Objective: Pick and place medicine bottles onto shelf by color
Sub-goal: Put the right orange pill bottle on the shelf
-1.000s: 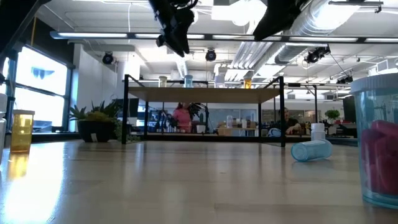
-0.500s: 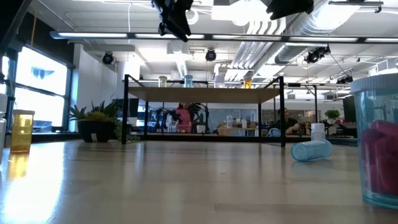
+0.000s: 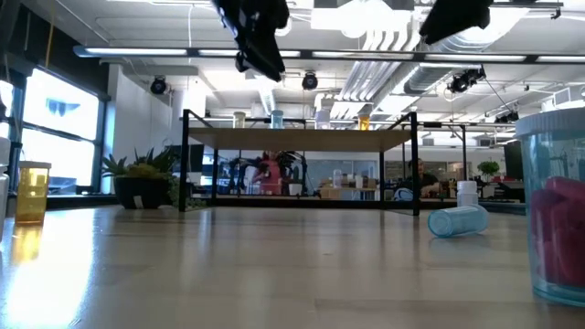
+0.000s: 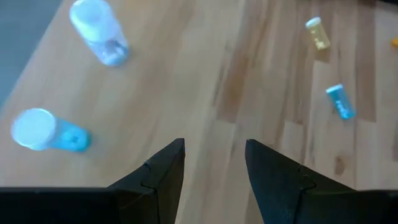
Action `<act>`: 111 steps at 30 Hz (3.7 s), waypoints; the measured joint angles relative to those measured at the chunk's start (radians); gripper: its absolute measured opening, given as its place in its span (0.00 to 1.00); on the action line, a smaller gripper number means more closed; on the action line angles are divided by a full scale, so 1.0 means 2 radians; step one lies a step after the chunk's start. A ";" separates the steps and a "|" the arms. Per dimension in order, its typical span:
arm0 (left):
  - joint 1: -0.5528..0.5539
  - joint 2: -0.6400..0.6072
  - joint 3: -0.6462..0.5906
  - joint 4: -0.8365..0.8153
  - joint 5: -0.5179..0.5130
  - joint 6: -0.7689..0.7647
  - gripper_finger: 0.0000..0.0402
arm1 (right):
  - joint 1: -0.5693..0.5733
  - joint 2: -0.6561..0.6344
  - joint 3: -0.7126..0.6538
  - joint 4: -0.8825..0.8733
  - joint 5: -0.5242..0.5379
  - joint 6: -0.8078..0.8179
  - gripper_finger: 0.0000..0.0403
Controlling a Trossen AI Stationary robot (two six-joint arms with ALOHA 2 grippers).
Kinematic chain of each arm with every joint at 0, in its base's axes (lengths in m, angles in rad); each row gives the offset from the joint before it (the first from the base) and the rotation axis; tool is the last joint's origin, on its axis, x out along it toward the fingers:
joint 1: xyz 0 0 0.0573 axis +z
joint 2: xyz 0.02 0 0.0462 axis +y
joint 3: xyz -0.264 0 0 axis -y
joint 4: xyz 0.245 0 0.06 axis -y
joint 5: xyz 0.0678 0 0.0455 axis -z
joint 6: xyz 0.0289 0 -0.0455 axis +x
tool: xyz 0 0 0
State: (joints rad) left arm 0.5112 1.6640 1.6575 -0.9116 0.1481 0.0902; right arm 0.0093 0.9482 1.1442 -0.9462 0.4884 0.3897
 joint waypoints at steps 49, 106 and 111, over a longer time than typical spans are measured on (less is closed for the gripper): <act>-0.194 -0.188 -0.431 0.431 -0.001 -0.128 0.39 | 0.383 0.075 -0.106 0.008 -0.062 0.409 0.42; -0.194 -0.188 -0.431 0.523 -0.005 -0.175 0.40 | 0.576 0.169 -0.106 0.053 -0.140 0.443 0.42; -0.194 -0.188 -0.431 0.523 -0.005 -0.175 0.40 | 0.576 0.191 -0.106 0.042 -0.140 0.475 0.42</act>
State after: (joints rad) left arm 0.1242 1.2884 0.7959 0.1341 0.1383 -0.2596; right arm 1.1614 1.3305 0.9314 -0.8614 0.2085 1.3403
